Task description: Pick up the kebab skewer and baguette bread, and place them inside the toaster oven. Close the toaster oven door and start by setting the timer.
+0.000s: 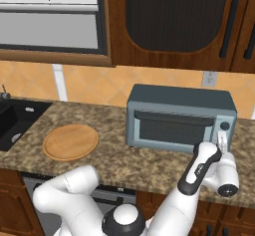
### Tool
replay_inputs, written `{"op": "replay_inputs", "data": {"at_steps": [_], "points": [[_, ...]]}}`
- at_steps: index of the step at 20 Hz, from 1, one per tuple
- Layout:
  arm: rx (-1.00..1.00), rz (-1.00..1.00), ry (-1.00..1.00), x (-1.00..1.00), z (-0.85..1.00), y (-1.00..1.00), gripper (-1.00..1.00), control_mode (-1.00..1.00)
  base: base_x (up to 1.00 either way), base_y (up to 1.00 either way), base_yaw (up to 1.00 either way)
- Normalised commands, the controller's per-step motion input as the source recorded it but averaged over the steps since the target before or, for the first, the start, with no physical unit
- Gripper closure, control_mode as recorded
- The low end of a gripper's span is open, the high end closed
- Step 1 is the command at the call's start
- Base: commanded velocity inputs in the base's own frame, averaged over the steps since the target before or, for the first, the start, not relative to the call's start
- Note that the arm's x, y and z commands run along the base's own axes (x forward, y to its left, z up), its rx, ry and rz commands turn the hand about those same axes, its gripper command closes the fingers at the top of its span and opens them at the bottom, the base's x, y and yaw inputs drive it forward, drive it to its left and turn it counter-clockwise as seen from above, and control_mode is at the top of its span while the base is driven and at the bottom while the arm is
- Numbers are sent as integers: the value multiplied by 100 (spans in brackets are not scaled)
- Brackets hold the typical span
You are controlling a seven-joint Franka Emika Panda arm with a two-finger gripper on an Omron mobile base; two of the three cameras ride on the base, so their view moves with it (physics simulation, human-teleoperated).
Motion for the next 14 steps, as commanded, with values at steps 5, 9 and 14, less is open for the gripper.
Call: {"op": "replay_inputs", "data": {"at_steps": [5, 9, 14], "points": [[19, 0, 0, 6, 0, 41, 100, -100, 0, 0, 0], [18, 0, 0, 14, 0, 45, 100, -100, 0, 0, 0], [17, 0, 0, 22, 0, 45, 100, -100, 0, 0, 0]]}}
